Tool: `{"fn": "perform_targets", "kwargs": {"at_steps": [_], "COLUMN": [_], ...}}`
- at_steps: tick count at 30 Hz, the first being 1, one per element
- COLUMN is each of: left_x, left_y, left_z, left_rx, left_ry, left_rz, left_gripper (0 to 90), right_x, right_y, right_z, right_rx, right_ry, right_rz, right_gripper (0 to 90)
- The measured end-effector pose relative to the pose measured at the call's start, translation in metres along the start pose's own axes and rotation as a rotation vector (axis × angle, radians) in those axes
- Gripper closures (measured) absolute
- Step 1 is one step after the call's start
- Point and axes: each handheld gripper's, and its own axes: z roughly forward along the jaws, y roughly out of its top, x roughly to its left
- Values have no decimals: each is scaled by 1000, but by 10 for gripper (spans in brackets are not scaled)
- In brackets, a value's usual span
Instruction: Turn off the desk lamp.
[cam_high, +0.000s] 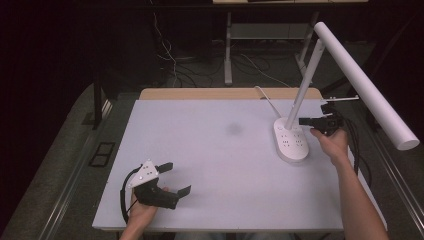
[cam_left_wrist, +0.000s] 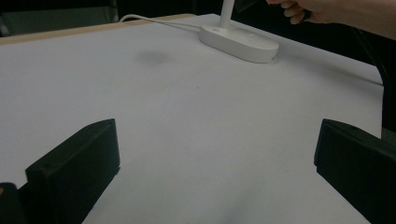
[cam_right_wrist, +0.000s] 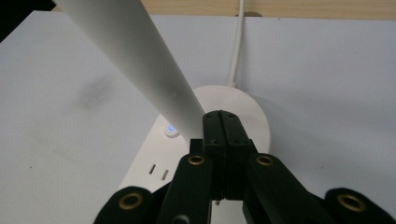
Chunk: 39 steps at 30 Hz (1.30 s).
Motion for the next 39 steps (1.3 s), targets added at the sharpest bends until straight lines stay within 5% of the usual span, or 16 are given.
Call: {"fn": "perform_targets", "kwargs": {"at_steps": [8,9,22,23,26,27,32,39], "left_x": [-1,-1,-2,-2,-2,-2,-2,-2], "left_y": [0,0,0,0,0,0,0,0], "left_z": [1,1,0,0,0,0,-1,-1], "left_rx": [-2,-1,-5,-5,-6,-6,-7,-9], "left_ry": [-7,-6,-3,-3,-4,-4,-2,0], "left_rz": [0,1,1,1,1,1,3,0], "left_gripper": [0,0,0,0,0,0,0,0], "right_x": [5,6,22,27,33,39,54,70], "right_y": [-9,-10,-30,-34,-38,-40,-47,-65], "right_z": [-18,-21,-42,-45,-50,-55,-68,-78], "right_rx": [-20,-25,-79,-82,-114,-122,-113,-145], "right_ry": [4,3,33,27,29,29,74,120], "right_rz": [-1,-2,26,14,18,4,-42,-67], "right_gripper": [897,814,496,408,347,219,8,4]}}
